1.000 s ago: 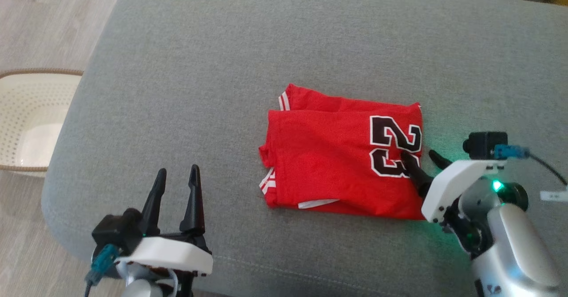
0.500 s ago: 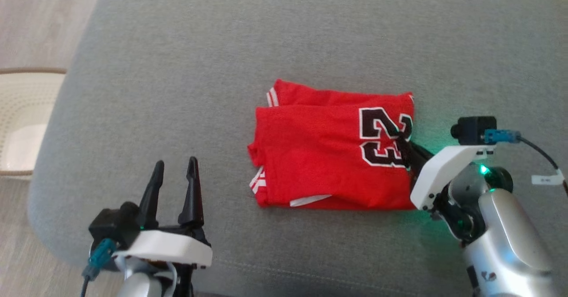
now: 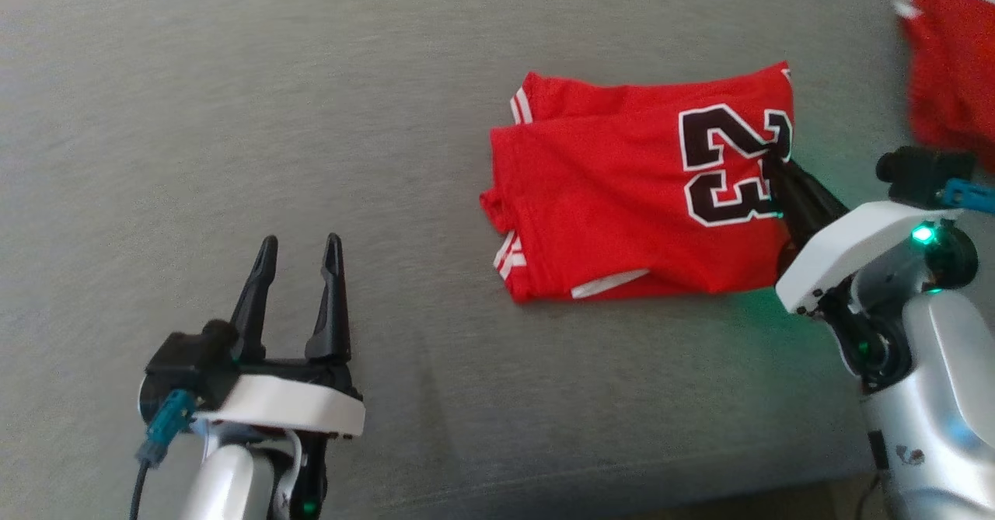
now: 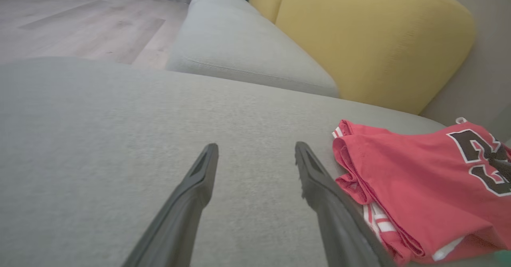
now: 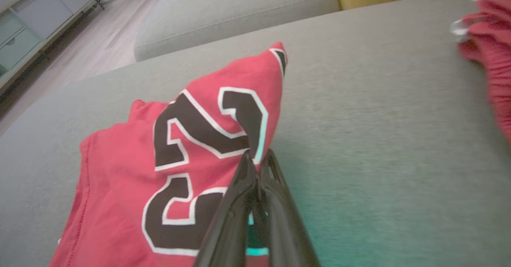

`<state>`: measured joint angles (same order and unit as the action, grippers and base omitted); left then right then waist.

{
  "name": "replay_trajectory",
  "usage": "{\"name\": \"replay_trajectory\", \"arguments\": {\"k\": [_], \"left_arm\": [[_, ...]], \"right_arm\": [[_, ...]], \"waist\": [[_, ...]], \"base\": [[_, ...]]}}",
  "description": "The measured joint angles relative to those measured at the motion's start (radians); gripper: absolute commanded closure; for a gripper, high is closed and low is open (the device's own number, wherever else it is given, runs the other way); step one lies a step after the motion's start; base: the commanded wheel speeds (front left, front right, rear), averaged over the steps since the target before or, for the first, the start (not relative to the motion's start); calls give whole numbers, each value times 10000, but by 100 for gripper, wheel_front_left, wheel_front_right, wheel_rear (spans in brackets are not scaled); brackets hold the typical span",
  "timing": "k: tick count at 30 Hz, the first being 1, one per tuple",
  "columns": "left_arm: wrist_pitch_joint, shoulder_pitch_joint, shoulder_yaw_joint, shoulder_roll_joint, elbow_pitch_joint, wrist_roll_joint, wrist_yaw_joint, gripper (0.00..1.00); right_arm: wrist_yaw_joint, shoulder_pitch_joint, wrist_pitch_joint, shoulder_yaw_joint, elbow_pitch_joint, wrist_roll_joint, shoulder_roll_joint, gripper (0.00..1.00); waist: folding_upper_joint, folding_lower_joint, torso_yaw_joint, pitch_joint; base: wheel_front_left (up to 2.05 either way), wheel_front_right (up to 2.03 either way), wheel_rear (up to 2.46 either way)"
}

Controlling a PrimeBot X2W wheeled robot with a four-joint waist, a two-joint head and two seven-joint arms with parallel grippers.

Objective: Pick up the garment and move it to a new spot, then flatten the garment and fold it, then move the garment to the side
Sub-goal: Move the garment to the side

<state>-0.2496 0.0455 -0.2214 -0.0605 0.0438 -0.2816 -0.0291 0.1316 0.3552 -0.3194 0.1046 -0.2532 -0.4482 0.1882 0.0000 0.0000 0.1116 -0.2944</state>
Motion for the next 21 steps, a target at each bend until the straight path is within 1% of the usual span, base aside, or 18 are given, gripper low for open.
{"name": "replay_trajectory", "arguments": {"k": [4, 5, 7, 8, 12, 16, 21], "left_arm": [[12, 74, -33, -115, -31, 169, 35, 0], [35, 92, -79, -244, -67, 203, 38, 0], [132, 138, -140, -330, -105, 255, 38, 0], [132, 138, -140, -330, -105, 255, 38, 0], [290, 239, -236, -374, -311, 267, 40, 0], [383, 237, -245, -476, -443, 267, 31, 0], [468, 229, -270, -550, -539, 267, 21, 0]], "right_arm": [[0, -6, 236, -121, 199, 17, -169, 100], [0, -10, 316, -109, 251, 79, -259, 100], [0, -12, 395, -115, 290, 96, -336, 100], [0, -12, 395, -115, 290, 96, -336, 100], [0, -23, 564, -98, 311, 96, -504, 100], [0, -23, 650, -107, 291, 98, -533, 100], [0, 16, 836, -163, 201, 203, -545, 100]], "waist": [[0, 0, 1070, -177], [0, 0, 1585, -261], [0, 0, 2065, -335], [0, 0, 2065, -335], [0, 0, 2843, -478], [0, 0, 3251, -596], [0, 0, 3104, -578]], "base": [[0, 0, 0], [0, 0, 0], [0, 0, 0], [0, 0, 0], [0, 0, 0], [0, 0, 0], [0, 0, 0]]}}
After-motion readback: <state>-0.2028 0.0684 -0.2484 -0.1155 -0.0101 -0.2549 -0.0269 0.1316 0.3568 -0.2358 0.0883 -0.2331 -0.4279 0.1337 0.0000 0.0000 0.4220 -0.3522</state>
